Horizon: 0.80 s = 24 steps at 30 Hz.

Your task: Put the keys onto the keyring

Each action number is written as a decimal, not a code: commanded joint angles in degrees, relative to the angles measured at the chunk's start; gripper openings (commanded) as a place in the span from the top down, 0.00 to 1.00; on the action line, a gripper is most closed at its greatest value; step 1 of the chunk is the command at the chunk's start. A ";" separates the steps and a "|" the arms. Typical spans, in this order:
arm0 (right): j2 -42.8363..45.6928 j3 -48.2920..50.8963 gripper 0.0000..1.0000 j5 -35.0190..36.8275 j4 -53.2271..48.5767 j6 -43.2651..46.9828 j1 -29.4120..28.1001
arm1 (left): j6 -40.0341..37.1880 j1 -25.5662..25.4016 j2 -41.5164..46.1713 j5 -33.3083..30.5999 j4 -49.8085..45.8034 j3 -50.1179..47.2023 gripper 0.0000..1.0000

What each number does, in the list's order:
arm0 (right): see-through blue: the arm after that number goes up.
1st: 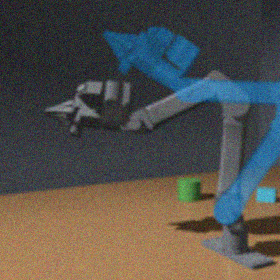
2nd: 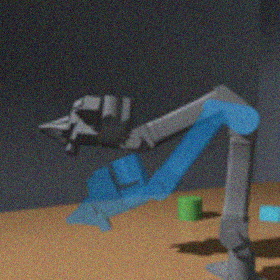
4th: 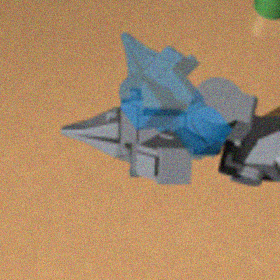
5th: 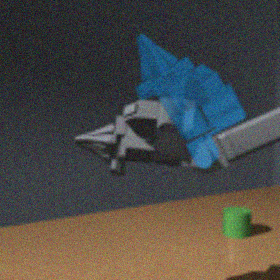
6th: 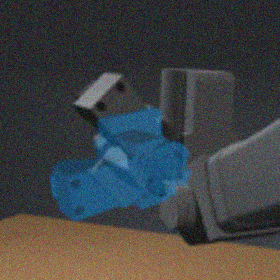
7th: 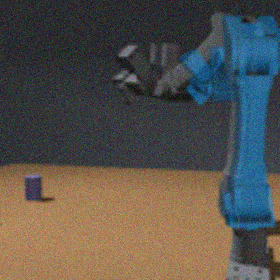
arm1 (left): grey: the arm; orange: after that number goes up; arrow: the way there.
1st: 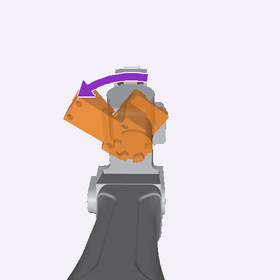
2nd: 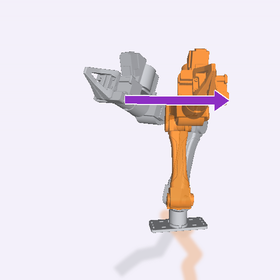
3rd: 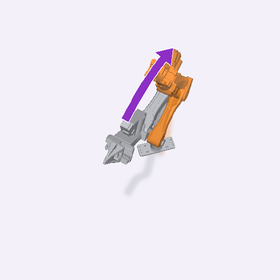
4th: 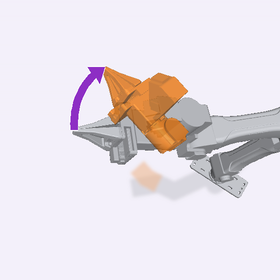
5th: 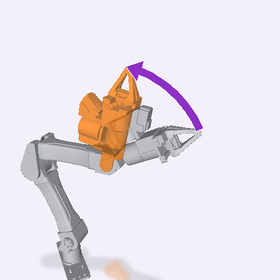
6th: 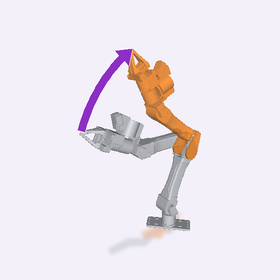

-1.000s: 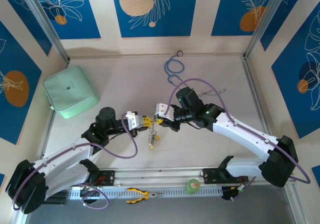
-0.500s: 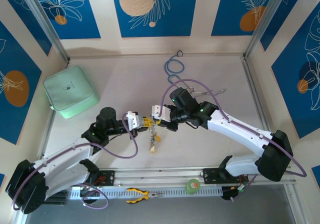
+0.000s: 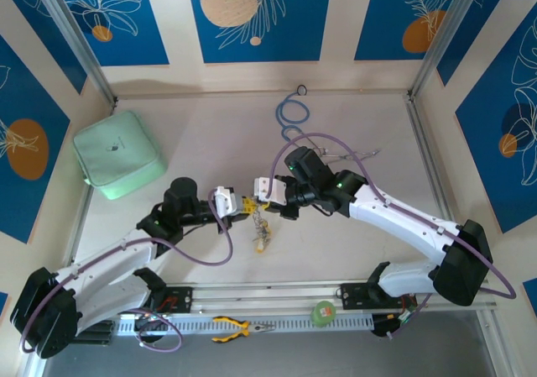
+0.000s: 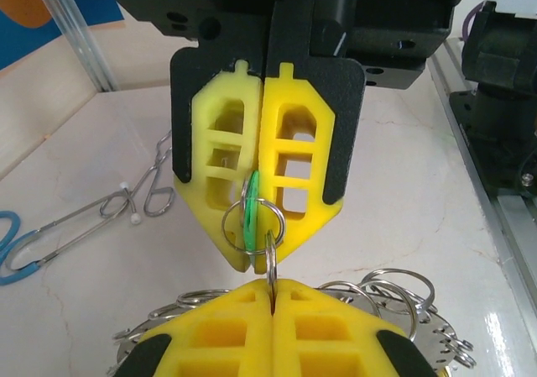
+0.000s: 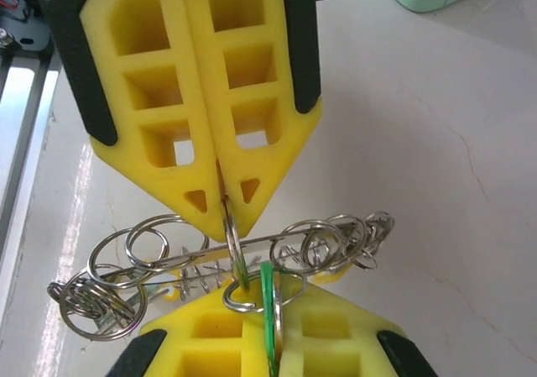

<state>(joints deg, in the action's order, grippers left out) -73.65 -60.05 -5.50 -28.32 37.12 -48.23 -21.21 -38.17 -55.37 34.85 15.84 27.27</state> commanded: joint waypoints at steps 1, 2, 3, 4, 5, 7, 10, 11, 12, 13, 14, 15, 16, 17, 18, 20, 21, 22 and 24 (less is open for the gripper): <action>0.70 -2.52 1.00 2.23 -1.68 2.78 -1.13 | -2.32 -0.28 -0.35 -0.22 -2.52 2.60 1.00; 0.62 -2.81 1.00 2.99 -1.95 3.27 -1.40 | -2.60 -0.24 -0.33 -0.42 -3.19 2.83 1.00; 0.52 -3.24 1.00 3.98 -2.38 3.82 -1.78 | -2.85 -0.24 -0.40 -0.50 -3.77 3.05 1.00; 0.35 -3.66 1.00 4.97 -2.76 4.34 -2.16 | -3.09 -0.28 -0.40 -0.72 -4.41 3.28 1.00; 0.13 -4.15 1.00 6.32 -3.33 5.06 -2.66 | -3.25 -0.28 -0.43 -0.75 -4.82 3.44 1.00; -0.23 -4.71 1.00 9.46 -3.98 6.71 -3.69 | -3.38 -0.35 -0.44 -0.84 -5.27 3.55 1.00; -0.91 -4.98 1.00 15.50 -4.53 9.30 -4.72 | -3.33 -0.33 -0.48 -0.90 -5.55 3.59 1.00; -1.06 -5.20 1.00 16.79 -4.86 9.84 -4.92 | -3.46 -0.24 -0.44 -0.97 -5.76 3.79 1.00; -1.13 -5.46 1.00 17.21 -5.31 10.18 -5.18 | -3.53 -0.30 -0.60 -1.04 -6.03 3.91 1.00; -1.08 -5.72 1.00 17.39 -5.47 10.33 -5.39 | -3.70 -0.32 -0.58 -1.19 -6.29 3.97 1.00; -0.92 -5.93 1.00 17.21 -5.44 10.28 -5.57 | -3.71 -0.27 -0.68 -1.32 -6.50 4.01 1.00; -0.80 -6.12 1.00 16.89 -5.39 10.27 -5.82 | -3.81 -0.35 -0.77 -1.51 -6.53 4.03 1.00; -0.56 -6.34 1.00 16.44 -5.35 10.01 -5.97 | -3.59 -0.29 -0.78 -2.23 -6.48 4.14 1.00; -0.41 -6.58 1.00 15.80 -5.26 9.63 -6.09 | -3.10 -0.28 -0.76 -3.17 -6.10 4.03 0.87; -0.23 -6.78 1.00 15.28 -5.21 9.34 -6.08 | -2.36 -0.32 -0.50 -3.84 -5.41 3.80 0.71; 0.21 -6.91 1.00 14.50 -4.74 8.70 -6.06 | -0.43 -0.29 0.52 -5.36 -3.01 2.56 0.48; 0.37 -6.82 1.00 14.10 -4.52 8.33 -5.96 | 0.40 -0.31 1.28 -6.20 -1.80 1.79 0.41; 0.48 -6.75 1.00 13.87 -4.40 7.95 -5.87 | 1.33 -0.27 2.46 -7.33 -0.63 0.78 0.35; 0.37 -6.20 1.00 13.48 -3.96 7.07 -5.62 | 2.98 -0.29 4.98 -10.00 1.15 -1.16 0.26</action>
<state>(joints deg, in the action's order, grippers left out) -74.48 -64.66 9.47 -33.34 45.78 -54.00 -20.64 -38.17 -53.65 28.51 12.58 28.21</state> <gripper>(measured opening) 0.058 0.715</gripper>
